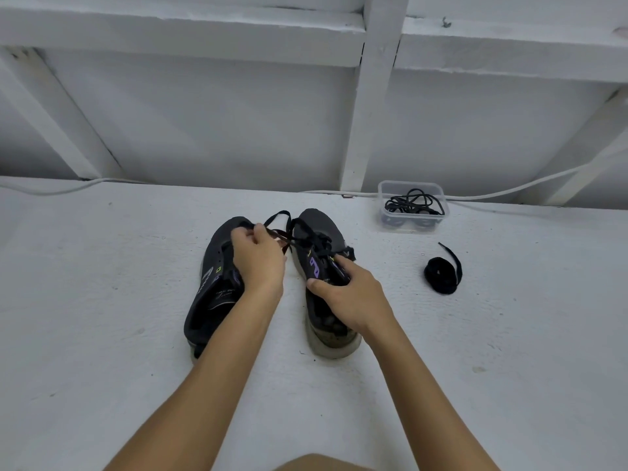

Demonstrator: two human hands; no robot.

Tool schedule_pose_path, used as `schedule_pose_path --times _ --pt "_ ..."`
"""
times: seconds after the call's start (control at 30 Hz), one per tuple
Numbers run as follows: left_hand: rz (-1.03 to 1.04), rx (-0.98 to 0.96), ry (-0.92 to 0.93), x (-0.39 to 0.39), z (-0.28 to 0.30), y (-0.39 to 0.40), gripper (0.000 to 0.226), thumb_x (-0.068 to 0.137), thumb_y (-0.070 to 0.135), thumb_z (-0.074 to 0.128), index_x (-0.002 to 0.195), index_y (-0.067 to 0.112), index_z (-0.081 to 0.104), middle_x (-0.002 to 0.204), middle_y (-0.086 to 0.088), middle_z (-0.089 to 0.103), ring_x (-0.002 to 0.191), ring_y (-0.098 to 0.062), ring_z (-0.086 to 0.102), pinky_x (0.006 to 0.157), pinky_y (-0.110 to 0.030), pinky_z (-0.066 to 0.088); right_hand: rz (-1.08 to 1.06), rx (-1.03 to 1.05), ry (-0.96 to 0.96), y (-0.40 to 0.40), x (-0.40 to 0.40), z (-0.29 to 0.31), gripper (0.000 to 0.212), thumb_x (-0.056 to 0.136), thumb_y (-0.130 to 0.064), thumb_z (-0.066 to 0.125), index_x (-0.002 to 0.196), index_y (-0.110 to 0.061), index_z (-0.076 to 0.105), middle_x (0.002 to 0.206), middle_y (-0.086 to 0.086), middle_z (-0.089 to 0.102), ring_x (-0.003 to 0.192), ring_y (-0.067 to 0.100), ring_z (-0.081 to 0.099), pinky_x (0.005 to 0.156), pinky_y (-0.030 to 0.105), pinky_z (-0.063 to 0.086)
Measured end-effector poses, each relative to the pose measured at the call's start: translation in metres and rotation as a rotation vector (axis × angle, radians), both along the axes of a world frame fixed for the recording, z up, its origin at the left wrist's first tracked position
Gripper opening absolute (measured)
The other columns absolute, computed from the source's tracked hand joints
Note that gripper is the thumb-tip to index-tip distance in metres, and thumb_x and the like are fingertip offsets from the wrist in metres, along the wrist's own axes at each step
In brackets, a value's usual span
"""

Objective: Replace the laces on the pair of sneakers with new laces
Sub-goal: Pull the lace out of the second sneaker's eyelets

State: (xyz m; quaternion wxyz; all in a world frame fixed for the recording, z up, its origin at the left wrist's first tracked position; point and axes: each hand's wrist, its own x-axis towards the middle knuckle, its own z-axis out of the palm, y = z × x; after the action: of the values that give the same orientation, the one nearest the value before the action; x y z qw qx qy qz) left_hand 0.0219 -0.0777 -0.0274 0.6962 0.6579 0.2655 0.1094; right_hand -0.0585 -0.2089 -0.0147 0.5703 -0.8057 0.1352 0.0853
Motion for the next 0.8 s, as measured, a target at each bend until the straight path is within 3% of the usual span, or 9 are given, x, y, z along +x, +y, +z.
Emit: schedule_pose_path --times 0.13,0.23,0.3,0.37,0.47,0.53,0.63,0.7,0.8 --pt "-0.381 0.103 0.185 -0.009 -0.009 -0.003 0.021 0.096 0.043 0.060 0.096 0.022 0.062 0.097 0.001 0.071 0.089 -0.016 0.069 0.083 -0.042 0.059 -0.027 -0.035 -0.004 0.001 0.001 -0.004 0.029 0.084 -0.039 0.074 0.110 -0.045 0.064 0.102 -0.023 0.065 0.096 0.001 0.061 0.075 0.015 0.046" --pt "-0.625 0.193 0.191 -0.012 -0.017 0.000 0.022 0.087 0.043 0.071 0.086 0.021 0.072 0.088 0.003 0.074 0.086 -0.015 0.067 0.081 -0.036 0.054 -0.013 -0.034 0.002 0.000 0.001 -0.003 0.029 0.086 -0.038 0.073 0.111 -0.046 0.061 0.099 -0.026 0.061 0.089 -0.007 0.057 0.070 0.009 0.041" --pt "-0.566 0.259 0.103 -0.010 -0.016 0.001 0.019 0.088 0.035 0.072 0.082 0.017 0.071 0.085 0.001 0.073 0.081 -0.014 0.065 0.076 -0.031 0.050 -0.005 -0.020 0.011 0.000 0.001 -0.001 0.027 0.086 -0.037 0.074 0.103 -0.049 0.056 0.092 -0.030 0.057 0.084 -0.012 0.054 0.066 0.008 0.039" --pt "-0.346 0.297 0.025 -0.005 -0.013 0.002 0.019 0.092 0.034 0.067 0.082 0.019 0.065 0.086 0.001 0.071 0.082 -0.013 0.066 0.075 -0.031 0.049 -0.003 -0.005 0.010 -0.001 0.001 0.000 0.027 0.086 -0.038 0.075 0.100 -0.048 0.053 0.088 -0.031 0.055 0.082 -0.010 0.054 0.066 0.008 0.039" --pt "-0.041 0.189 -0.050 -0.001 -0.005 0.005 0.020 0.099 0.035 0.058 0.088 0.018 0.056 0.090 0.000 0.070 0.081 -0.009 0.069 0.071 -0.028 0.052 -0.011 -0.007 0.007 -0.001 0.000 -0.002 0.028 0.086 -0.039 0.075 0.102 -0.047 0.054 0.091 -0.029 0.055 0.087 -0.002 0.057 0.071 0.014 0.043" --pt "-0.101 0.078 0.018 -0.003 -0.003 0.004 0.021 0.101 0.036 0.055 0.095 0.015 0.058 0.092 0.002 0.069 0.078 -0.005 0.068 0.071 -0.030 0.056 -0.018 -0.020 0.007 -0.001 0.000 -0.003 0.027 0.086 -0.038 0.074 0.106 -0.046 0.058 0.093 -0.028 0.058 0.090 -0.001 0.058 0.075 0.018 0.045" --pt "-0.464 0.115 0.220 -0.011 -0.010 0.000 0.024 0.093 0.044 0.066 0.100 0.021 0.068 0.097 0.005 0.071 0.091 -0.012 0.067 0.081 -0.037 0.057 -0.019 -0.044 0.005 -0.001 0.002 -0.005 0.022 0.086 -0.036 0.073 0.102 -0.046 0.061 0.096 -0.026 0.064 0.092 -0.001 0.062 0.076 0.018 0.048" --pt "-0.574 0.149 0.190 -0.017 -0.014 0.001 0.025 0.087 0.044 0.073 0.103 0.024 0.073 0.100 0.009 0.073 0.097 -0.010 0.067 0.085 -0.034 0.056 -0.016 -0.051 0.011 0.000 0.002 -0.004 0.020 0.087 -0.036 0.072 0.100 -0.046 0.061 0.096 -0.025 0.065 0.091 -0.003 0.061 0.074 0.017 0.048" --pt "-0.540 0.274 0.062 -0.015 -0.015 0.001 0.018 0.089 0.033 0.073 0.099 0.019 0.074 0.094 0.009 0.072 0.093 -0.008 0.066 0.085 -0.027 0.052 -0.029 -0.065 0.009 0.000 0.002 -0.005 0.020 0.086 -0.037 0.072 0.105 -0.038 0.065 0.098 -0.021 0.067 0.092 0.003 0.063 0.073 0.017 0.047"
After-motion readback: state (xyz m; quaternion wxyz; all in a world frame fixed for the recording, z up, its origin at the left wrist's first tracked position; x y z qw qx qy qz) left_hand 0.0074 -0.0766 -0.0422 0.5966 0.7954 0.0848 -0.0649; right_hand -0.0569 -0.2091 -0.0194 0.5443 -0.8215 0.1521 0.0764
